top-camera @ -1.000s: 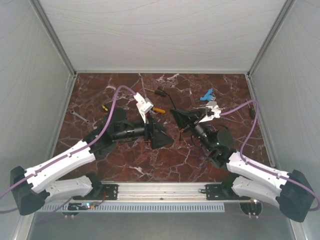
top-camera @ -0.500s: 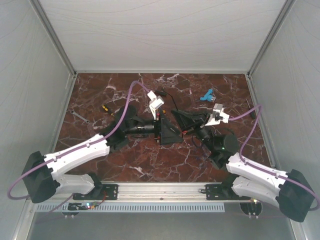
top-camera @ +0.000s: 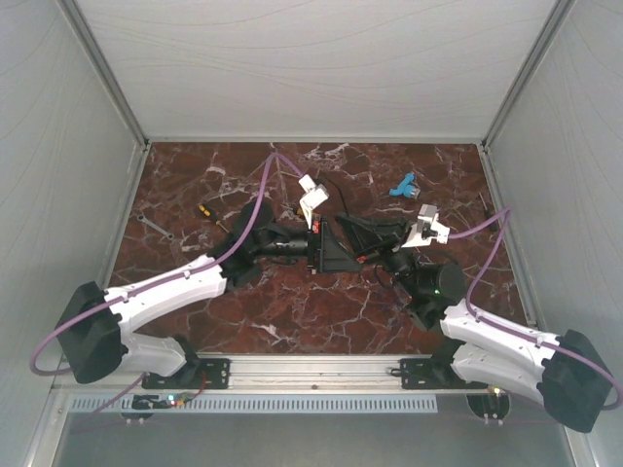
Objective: Zip-tie the wires
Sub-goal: Pick up the ribbon at the center of the board.
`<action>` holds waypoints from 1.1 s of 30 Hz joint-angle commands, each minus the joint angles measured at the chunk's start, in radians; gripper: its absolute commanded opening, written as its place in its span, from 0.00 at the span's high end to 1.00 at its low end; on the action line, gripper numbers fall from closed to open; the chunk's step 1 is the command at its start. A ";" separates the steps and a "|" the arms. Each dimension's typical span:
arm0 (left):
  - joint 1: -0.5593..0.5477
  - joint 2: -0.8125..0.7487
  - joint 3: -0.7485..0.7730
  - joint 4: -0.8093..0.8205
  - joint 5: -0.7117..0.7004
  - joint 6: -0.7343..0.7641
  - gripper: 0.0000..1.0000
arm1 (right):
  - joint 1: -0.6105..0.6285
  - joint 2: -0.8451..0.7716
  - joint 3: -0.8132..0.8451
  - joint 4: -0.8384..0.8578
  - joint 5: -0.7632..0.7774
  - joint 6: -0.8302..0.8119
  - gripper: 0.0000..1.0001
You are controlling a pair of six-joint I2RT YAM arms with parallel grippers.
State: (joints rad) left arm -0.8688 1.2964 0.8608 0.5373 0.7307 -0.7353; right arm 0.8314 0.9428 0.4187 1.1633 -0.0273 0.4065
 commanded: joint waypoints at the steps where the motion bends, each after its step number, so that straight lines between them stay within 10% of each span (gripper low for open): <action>1: -0.001 0.011 0.062 0.090 0.032 -0.016 1.00 | 0.006 -0.024 -0.016 0.071 0.004 -0.030 1.00; 3: -0.001 0.002 0.060 0.056 0.022 -0.013 1.00 | 0.005 -0.049 -0.020 0.025 0.008 -0.036 0.95; 6: -0.001 -0.020 0.083 -0.090 -0.005 0.050 1.00 | 0.005 -0.131 0.018 -0.206 0.011 -0.063 0.41; 9: -0.002 -0.047 0.111 -0.253 -0.023 0.135 1.00 | 0.005 -0.213 0.093 -0.488 -0.019 -0.172 0.25; 22: 0.003 -0.096 0.130 -0.453 -0.009 0.204 1.00 | 0.005 -0.333 0.265 -0.829 -0.215 -0.461 0.31; 33: 0.003 -0.110 0.129 -0.472 0.015 0.203 1.00 | 0.005 -0.307 0.340 -0.827 -0.334 -0.614 0.69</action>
State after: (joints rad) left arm -0.8684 1.2152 0.9447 0.0502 0.7181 -0.5419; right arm 0.8314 0.6548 0.7235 0.3370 -0.3000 -0.1303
